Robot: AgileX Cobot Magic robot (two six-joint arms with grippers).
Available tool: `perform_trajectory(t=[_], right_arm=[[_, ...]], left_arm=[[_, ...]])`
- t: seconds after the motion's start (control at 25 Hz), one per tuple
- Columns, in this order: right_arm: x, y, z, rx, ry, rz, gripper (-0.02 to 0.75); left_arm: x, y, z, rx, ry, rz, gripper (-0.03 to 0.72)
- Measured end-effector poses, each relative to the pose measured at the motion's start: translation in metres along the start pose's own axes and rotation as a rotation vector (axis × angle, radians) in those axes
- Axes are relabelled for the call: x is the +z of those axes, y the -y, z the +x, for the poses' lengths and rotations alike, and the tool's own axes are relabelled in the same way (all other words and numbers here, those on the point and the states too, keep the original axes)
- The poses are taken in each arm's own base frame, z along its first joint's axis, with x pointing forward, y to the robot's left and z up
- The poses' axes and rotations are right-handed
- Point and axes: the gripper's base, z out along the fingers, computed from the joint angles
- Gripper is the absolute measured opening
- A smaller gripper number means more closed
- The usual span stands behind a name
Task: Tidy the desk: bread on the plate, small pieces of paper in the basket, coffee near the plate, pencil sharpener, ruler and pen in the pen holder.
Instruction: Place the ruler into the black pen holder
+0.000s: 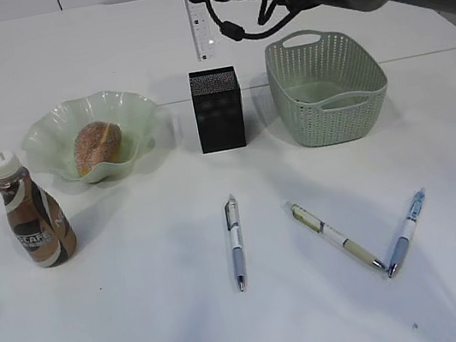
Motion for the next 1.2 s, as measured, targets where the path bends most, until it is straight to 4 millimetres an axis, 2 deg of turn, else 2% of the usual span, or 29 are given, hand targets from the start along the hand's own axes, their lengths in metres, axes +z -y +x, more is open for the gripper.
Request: perform_trajectory(t=[0.4,0.44,0.64,1.0,1.08,1.12,1.16,1.2], right_arm=[[0.005,0.002,0.012,-0.059,-0.023,-0.002,0.303],[0.009,0.003,0.023,-0.059,-0.046,-0.008,0.303],[0.014,0.003,0.042,-0.053,-0.091,-0.031,0.302],[0.015,0.000,0.046,-0.068,-0.108,-0.065,0.317],[0.015,-0.001,0.046,-0.087,-0.110,-0.075,0.386],[0.015,-0.001,0.046,-0.093,-0.111,-0.080,0.447],[0.015,-0.001,0.046,-0.093,-0.111,-0.080,0.447],[0.015,-0.001,0.046,-0.098,-0.111,-0.080,0.483]], left_arm=[[0.000,0.000,0.000,0.000,0.000,0.000,0.340],[0.000,0.000,0.000,0.000,0.000,0.000,0.340],[0.000,0.000,0.000,0.000,0.000,0.000,0.340],[0.000,0.000,0.000,0.000,0.000,0.000,0.340],[0.000,0.000,0.000,0.000,0.000,0.000,0.340],[0.000,0.000,0.000,0.000,0.000,0.000,0.340],[0.000,0.000,0.000,0.000,0.000,0.000,0.340],[0.000,0.000,0.000,0.000,0.000,0.000,0.340]])
